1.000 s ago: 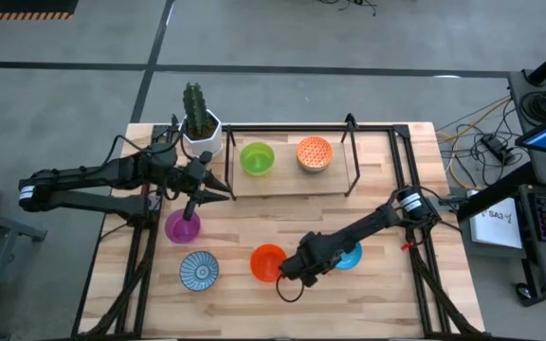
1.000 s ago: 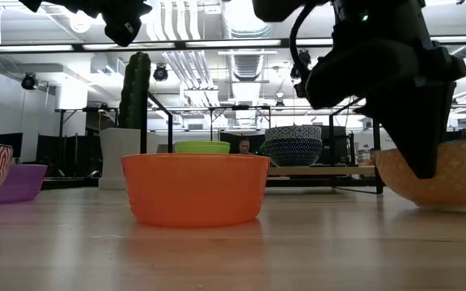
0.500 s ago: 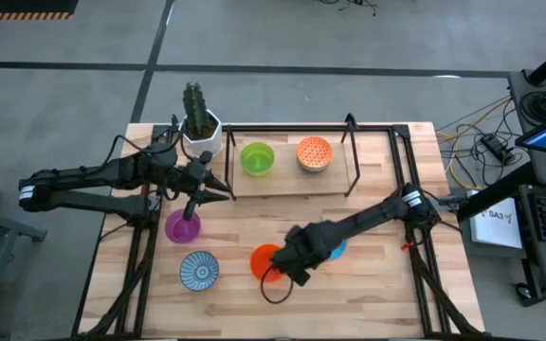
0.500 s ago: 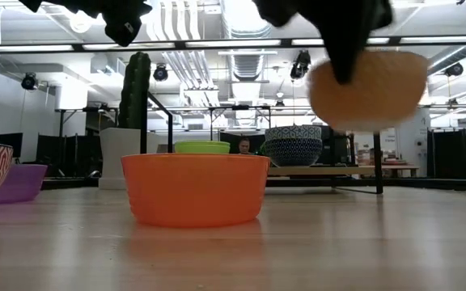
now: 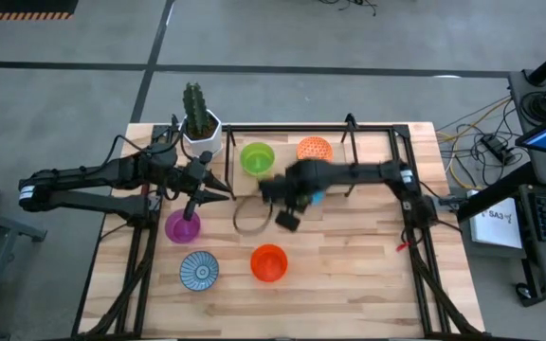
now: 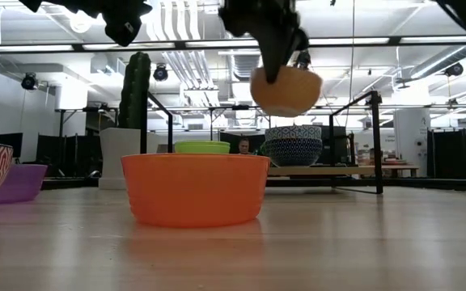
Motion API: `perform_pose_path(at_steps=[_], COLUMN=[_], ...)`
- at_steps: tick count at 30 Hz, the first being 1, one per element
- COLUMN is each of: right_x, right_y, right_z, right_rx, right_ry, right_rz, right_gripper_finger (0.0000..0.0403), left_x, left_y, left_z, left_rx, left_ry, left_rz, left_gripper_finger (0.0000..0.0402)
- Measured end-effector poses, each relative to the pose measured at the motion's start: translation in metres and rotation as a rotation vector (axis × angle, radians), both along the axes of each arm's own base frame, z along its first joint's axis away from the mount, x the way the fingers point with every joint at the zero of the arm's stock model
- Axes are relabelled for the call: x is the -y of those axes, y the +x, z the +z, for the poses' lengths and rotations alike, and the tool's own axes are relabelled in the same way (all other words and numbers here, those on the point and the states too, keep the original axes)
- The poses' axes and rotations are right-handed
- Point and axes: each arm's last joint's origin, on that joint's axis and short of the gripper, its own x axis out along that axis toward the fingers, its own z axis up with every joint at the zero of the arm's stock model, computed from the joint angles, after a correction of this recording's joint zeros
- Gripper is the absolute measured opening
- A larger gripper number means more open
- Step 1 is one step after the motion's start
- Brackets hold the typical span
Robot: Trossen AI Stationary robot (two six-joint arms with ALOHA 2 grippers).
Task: Place and stack bowls onto a shelf
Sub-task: Stack the blue pattern bowl on the orange pattern bowl
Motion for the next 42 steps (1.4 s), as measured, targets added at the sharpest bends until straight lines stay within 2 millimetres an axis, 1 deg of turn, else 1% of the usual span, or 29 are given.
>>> perform_pose_path(at_steps=[3,6,9,11,14,16,20,31,34,42], right_x=[0.038,0.069,0.094,0.109,0.13,0.139,0.14,0.137,0.137,0.137], right_y=[-0.002,-0.006,-0.013,-0.018,-0.023,-0.025,-0.026,-0.027,-0.028,-0.027], right_z=[0.002,0.007,0.017,0.019,0.014,0.008,-0.003,-0.024,-0.027,-0.027], right_rx=[-0.006,0.003,0.031,0.038,0.014,-0.01,-0.052,-0.132,-0.143,-0.139], right_ry=[-0.01,-0.024,-0.033,-0.035,-0.038,-0.019,0.012,0.031,0.032,0.03], right_rz=[0.001,-0.006,-0.022,-0.038,-0.046,-0.026,0.044,0.037,0.027,0.022], right_gripper_finger=[0.0012,0.0012,0.0012,0.0012,0.0012,0.0012,0.0012,0.0013,0.0013,0.0013], left_x=[0.0,0.0,0.0,0.0,0.0,0.0,0.0,0.0,0.0,0.0], left_y=[0.0,0.0,0.0,0.0,0.0,0.0,0.0,0.0,0.0,0.0], left_z=[0.0,0.0,0.0,0.0,0.0,0.0,0.0,0.0,0.0,0.0], left_rx=[0.0,0.001,0.004,0.004,0.004,0.004,0.003,0.005,0.005,0.005], left_ry=[0.0,0.01,0.024,0.027,0.028,0.028,0.028,0.038,0.038,0.038], left_rz=[0.0,-0.003,-0.007,-0.008,-0.008,-0.008,-0.008,-0.012,-0.011,-0.012], left_gripper_finger=[0.0081,0.0081,0.0081,0.0081,0.0081,0.0081,0.0081,0.0081,0.0081,0.0081])
